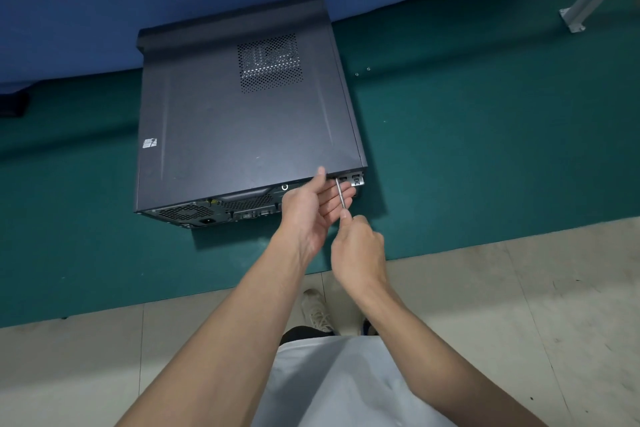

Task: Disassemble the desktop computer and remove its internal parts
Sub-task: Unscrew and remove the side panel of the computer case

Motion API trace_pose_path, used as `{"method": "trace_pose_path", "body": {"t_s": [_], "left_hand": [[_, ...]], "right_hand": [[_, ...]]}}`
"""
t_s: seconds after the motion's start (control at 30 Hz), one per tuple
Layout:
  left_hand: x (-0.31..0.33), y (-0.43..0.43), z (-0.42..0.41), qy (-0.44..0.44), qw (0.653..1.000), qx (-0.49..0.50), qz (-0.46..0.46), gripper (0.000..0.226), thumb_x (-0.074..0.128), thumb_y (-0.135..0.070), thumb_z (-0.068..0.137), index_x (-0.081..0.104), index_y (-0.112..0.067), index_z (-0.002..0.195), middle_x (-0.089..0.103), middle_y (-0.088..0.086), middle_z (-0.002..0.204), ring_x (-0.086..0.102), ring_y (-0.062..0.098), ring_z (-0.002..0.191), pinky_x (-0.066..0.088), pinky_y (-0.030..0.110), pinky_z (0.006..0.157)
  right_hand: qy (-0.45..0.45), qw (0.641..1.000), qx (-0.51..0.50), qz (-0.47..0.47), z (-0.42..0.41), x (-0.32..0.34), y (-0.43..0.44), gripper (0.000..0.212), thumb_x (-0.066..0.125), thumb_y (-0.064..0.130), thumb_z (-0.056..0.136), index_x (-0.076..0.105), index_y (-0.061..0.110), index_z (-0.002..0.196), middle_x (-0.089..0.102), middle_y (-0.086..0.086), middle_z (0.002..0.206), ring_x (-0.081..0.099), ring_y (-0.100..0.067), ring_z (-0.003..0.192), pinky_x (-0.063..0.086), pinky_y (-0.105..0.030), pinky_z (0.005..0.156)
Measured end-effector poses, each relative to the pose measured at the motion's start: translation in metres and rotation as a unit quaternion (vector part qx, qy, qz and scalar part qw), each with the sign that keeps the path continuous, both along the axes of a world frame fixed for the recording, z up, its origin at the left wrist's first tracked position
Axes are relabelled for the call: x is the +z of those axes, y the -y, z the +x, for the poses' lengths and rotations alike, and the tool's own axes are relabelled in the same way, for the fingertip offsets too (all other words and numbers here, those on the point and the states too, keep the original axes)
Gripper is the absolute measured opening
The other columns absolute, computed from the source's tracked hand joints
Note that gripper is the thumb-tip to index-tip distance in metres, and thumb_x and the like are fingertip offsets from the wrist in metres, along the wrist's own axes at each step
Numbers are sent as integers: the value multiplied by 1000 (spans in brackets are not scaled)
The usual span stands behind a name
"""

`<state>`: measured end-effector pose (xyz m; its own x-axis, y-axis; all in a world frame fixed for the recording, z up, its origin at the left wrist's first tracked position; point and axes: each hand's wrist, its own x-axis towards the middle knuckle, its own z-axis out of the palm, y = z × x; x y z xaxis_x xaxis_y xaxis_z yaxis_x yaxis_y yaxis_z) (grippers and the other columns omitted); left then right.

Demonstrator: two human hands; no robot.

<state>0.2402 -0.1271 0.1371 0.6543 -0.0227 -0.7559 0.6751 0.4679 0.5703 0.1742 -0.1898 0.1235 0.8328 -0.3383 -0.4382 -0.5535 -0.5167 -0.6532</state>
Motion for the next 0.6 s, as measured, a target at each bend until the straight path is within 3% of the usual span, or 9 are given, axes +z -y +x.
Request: {"method": "trace_pose_path", "body": {"t_s": [0.1, 0.17, 0.23, 0.3, 0.33, 0.4, 0.47, 0.53, 0.6], "left_hand": [[2, 4, -3, 32, 999, -22, 38, 3, 66, 7, 85, 64, 5, 85, 72, 18, 78, 70, 23, 71, 59, 27, 70], [1, 7, -1, 32, 998, -12, 54, 12, 64, 15, 82, 62, 6, 90, 71, 17, 77, 70, 20, 67, 60, 24, 66], [0, 7, 0, 30, 998, -3, 59, 15, 60, 17, 84, 60, 7, 96, 71, 17, 78, 71, 19, 65, 59, 23, 62], [-3, 7, 1, 37, 998, -8, 55, 12, 57, 17, 87, 59, 7, 94, 72, 15, 73, 72, 19, 64, 59, 23, 60], [-4, 6, 1, 41, 998, -12, 53, 11, 55, 16, 88, 58, 7, 92, 72, 14, 71, 72, 19, 64, 59, 23, 60], [-5, 6, 2, 47, 998, -16, 39, 10, 53, 16, 89, 57, 7, 91, 72, 15, 70, 72, 20, 65, 58, 23, 58], [-6, 5, 2, 54, 998, -15, 25, 10, 51, 16, 90, 57, 9, 94, 71, 18, 75, 72, 22, 66, 58, 23, 58], [-6, 5, 0, 65, 997, -12, 24, 11, 54, 17, 88, 57, 11, 96, 70, 20, 77, 72, 24, 68, 58, 24, 59], [-5, 7, -1, 75, 996, -3, 41, 16, 60, 20, 82, 57, 9, 93, 68, 20, 74, 72, 25, 68, 59, 25, 60]], "right_hand": [[-17, 978, -77, 195, 3, 2, 11, 39, 36, 42, 101, 50, 9, 85, 54, -7, 74, 48, -22, 67, 36, -32, 58], [-36, 908, -153, 389, 1, 5, 21, 36, 45, 41, 99, 52, 8, 88, 52, -5, 62, 46, -16, 51, 38, -28, 46], [-86, 819, -164, 543, -4, 6, 34, 35, 48, 39, 98, 57, 6, 92, 57, -8, 65, 52, -17, 53, 43, -29, 49], [-143, 753, -125, 630, -11, 7, 45, 37, 47, 38, 98, 63, 5, 96, 62, -13, 76, 57, -22, 62, 47, -31, 54], [-152, 739, -111, 647, -14, 7, 48, 35, 47, 34, 98, 64, 4, 99, 63, -14, 80, 58, -23, 63, 47, -30, 53], [-130, 752, -106, 638, -17, 7, 49, 25, 47, 20, 98, 60, 0, 103, 63, -14, 76, 57, -20, 57, 46, -25, 47], [-85, 807, -103, 576, -15, 9, 44, 14, 48, 9, 98, 56, -1, 99, 60, -12, 68, 55, -17, 49, 43, -22, 41], [-51, 870, -84, 483, -13, 13, 35, 10, 49, 8, 98, 54, 0, 95, 58, -12, 68, 55, -17, 47, 42, -22, 40], [-32, 911, -67, 406, -13, 15, 28, 10, 51, 9, 98, 54, 0, 94, 58, -14, 73, 56, -18, 46, 42, -23, 40]]}}
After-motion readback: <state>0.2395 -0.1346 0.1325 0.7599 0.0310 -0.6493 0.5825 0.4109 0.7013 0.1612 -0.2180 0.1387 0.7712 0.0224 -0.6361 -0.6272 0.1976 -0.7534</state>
